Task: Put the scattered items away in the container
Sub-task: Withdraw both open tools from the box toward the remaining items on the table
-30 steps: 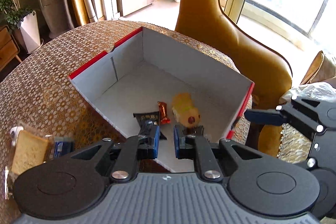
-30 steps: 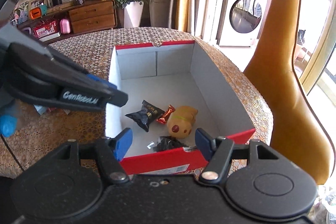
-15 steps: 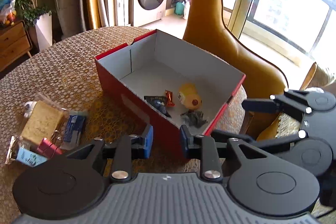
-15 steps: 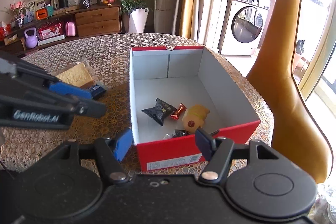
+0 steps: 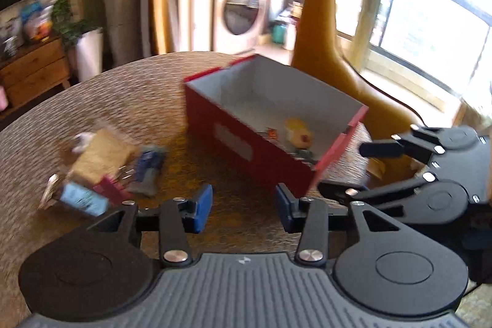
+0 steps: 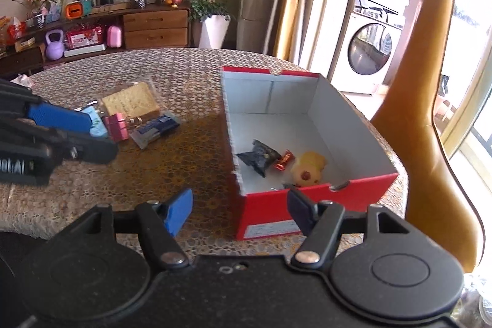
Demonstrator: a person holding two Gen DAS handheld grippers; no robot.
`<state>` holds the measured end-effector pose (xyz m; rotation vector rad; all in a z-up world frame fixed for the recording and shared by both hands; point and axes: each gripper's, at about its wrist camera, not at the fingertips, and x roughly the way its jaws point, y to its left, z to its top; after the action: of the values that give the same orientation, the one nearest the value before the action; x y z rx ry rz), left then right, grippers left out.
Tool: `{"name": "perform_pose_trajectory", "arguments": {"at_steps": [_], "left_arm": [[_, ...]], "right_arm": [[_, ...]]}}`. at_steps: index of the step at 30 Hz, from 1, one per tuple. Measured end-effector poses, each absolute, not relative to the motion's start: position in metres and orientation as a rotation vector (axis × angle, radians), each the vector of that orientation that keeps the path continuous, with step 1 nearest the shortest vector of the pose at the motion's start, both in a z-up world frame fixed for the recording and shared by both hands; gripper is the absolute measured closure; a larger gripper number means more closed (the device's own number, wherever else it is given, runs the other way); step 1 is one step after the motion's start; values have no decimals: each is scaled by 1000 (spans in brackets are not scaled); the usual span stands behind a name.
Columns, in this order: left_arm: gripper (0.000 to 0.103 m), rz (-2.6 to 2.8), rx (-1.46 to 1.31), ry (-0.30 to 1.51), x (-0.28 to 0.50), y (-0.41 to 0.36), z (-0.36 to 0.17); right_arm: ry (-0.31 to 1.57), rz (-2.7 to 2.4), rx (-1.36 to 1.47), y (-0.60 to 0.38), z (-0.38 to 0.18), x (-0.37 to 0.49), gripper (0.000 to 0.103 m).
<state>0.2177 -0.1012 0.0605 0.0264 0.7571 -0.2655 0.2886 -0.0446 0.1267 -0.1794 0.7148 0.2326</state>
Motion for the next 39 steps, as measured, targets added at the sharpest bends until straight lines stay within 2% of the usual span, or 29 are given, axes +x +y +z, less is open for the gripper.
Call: {"name": "perform_pose_trajectory", "arguments": {"at_steps": [10, 11, 12, 14, 19, 23, 39], "left_arm": [[60, -155, -21, 724, 200, -41, 53], [57, -150, -29, 723, 197, -36, 51], [50, -143, -35, 722, 196, -31, 49], [46, -128, -42, 717, 192, -23, 46], [45, -107, -49, 716, 188, -7, 38], [30, -81, -59, 717, 186, 5, 29], [24, 26, -131, 767, 200, 55, -8]], "right_arm": [[657, 315, -157, -6, 122, 281, 0], [655, 324, -158, -3, 121, 281, 0], [655, 330, -161, 1, 121, 281, 0], [656, 340, -165, 9, 119, 282, 0], [662, 360, -169, 27, 114, 286, 0], [665, 380, -179, 40, 110, 287, 0], [675, 414, -174, 65, 97, 307, 0]]}}
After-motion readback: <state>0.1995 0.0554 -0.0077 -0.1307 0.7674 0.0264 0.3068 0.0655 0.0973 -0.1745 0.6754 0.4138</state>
